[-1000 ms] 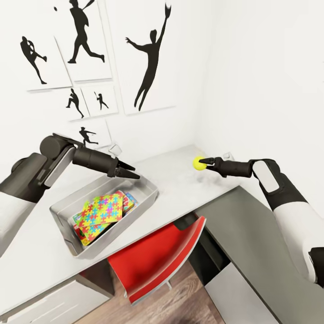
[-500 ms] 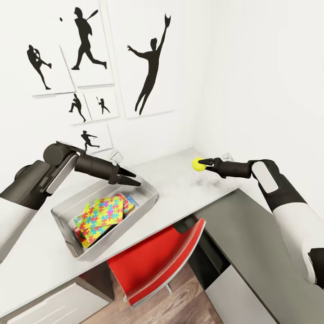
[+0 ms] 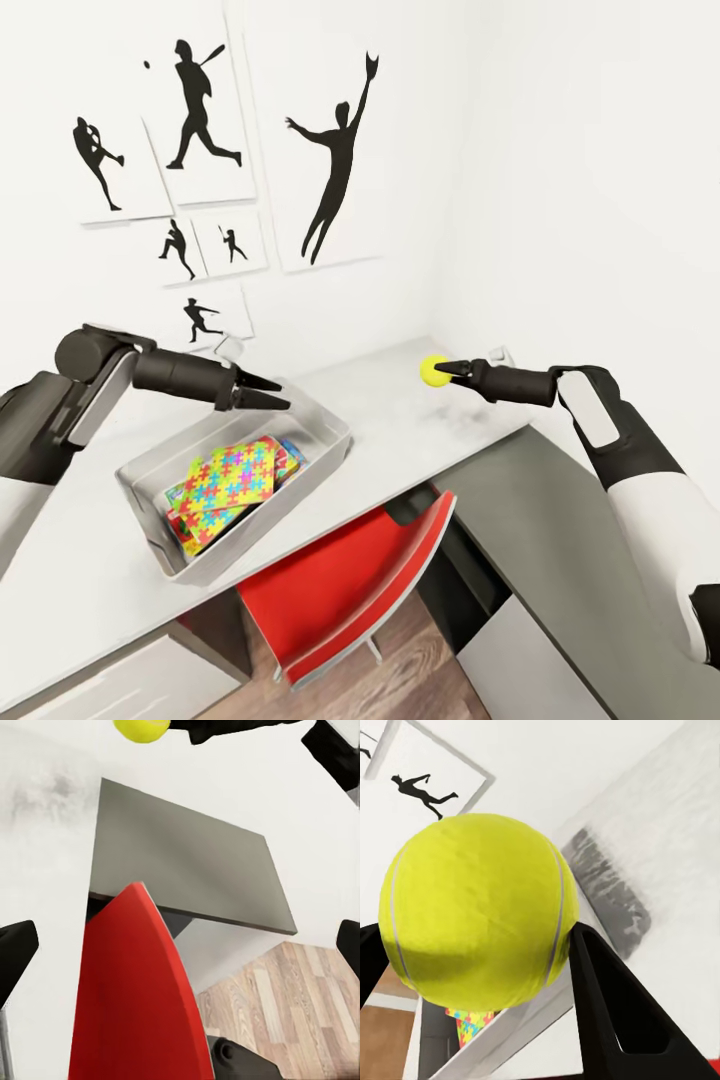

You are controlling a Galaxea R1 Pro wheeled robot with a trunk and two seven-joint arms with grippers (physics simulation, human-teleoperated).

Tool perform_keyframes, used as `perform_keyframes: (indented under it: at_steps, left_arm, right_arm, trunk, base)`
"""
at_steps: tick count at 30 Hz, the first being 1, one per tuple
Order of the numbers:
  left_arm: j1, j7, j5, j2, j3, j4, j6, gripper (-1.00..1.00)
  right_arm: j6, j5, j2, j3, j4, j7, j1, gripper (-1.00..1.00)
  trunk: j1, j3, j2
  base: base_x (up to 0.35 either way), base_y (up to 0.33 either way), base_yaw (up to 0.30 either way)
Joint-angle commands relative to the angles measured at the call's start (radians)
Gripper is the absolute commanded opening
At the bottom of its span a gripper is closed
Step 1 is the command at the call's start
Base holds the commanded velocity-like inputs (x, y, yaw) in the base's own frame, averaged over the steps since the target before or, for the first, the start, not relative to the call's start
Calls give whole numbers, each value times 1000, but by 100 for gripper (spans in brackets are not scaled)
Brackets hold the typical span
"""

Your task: Put all the toys in the child's room - the three board games (two on the bed and one on the table), the two jigsaw puzzles on the table, and the tennis ball on the table - inside the toy box on the table in the child's room.

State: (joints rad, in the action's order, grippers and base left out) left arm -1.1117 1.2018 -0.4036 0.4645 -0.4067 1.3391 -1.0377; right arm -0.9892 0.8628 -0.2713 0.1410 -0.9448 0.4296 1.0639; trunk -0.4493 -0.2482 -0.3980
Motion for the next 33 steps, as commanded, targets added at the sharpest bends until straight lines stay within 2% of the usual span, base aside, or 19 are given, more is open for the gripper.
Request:
perform_keyframes:
  at_steps: [1, 5, 21, 27, 33]
  left_arm:
    - [1, 1, -2, 1, 3, 1, -6, 100]
    - [18, 3, -2, 6, 23, 3, -7, 100]
    - [63, 1, 0, 12, 29, 3, -5, 100]
    - [78, 2, -1, 23, 29, 3, -4, 100]
    - [90, 6, -2, 50, 29, 4, -3, 100]
  right_arm:
    - [-2, -5, -1, 1, -2, 5, 1, -100]
    - [-2, -5, -2, 0, -7, 7, -1, -100]
    - [6, -5, -1, 2, -20, 20, -6, -100]
    - [48, -5, -1, 1, -74, 21, -55, -100]
    - [52, -5, -7, -1, -178, 20, -106, -100]
  trunk:
    - [-1, 0, -2]
    - [-1, 6, -2]
    - [-1, 33, -2]
    - [-1, 43, -2]
    - [-1, 53, -2]
  base:
    - [0, 0, 0]
    - [0, 0, 0]
    - [0, 0, 0]
    - [0, 0, 0]
    - [0, 0, 0]
